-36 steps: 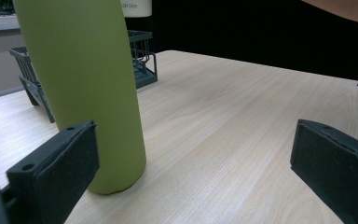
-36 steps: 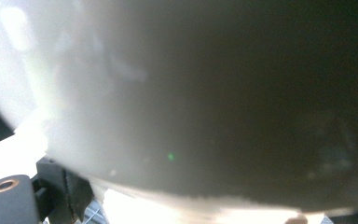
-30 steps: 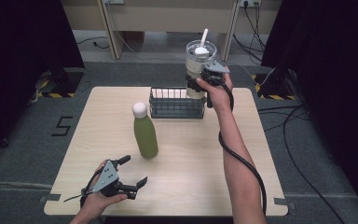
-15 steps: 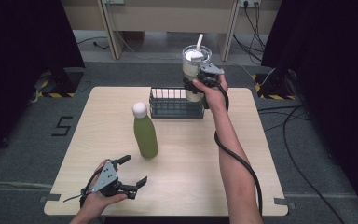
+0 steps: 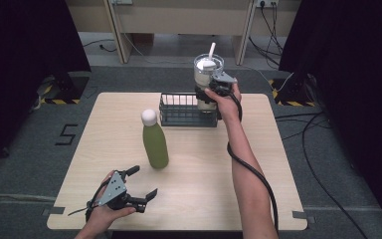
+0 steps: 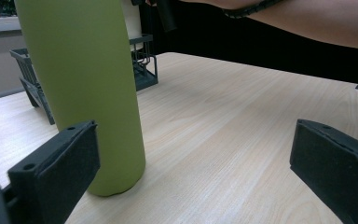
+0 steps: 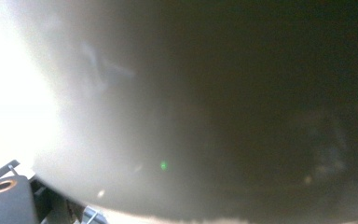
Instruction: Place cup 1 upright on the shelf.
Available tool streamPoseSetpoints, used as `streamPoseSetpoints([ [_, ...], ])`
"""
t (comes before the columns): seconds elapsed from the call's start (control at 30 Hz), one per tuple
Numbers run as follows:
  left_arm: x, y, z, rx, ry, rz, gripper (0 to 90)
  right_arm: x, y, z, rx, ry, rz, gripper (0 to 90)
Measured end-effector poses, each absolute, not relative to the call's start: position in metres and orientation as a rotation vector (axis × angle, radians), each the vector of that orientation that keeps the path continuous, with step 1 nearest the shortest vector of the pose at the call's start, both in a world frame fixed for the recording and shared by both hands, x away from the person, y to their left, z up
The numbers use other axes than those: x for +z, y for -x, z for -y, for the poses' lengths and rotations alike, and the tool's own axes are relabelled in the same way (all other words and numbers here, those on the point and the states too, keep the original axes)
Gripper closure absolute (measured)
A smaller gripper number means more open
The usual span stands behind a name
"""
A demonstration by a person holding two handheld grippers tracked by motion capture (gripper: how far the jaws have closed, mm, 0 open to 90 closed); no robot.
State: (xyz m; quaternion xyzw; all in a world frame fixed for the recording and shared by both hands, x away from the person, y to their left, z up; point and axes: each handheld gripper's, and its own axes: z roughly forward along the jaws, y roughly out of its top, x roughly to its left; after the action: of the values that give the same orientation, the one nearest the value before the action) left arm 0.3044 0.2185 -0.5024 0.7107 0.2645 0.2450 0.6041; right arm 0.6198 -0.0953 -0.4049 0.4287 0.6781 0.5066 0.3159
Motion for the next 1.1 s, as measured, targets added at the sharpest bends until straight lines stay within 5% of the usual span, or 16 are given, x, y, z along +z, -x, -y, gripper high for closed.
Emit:
streamPoseSetpoints([
  [1.1, -0.503, -0.303, -0.217, 0.565, -1.66, -0.604, 1.3, -0.431, -0.617, 0.097, 1.348, -1.135, -1.784, 8.2],
])
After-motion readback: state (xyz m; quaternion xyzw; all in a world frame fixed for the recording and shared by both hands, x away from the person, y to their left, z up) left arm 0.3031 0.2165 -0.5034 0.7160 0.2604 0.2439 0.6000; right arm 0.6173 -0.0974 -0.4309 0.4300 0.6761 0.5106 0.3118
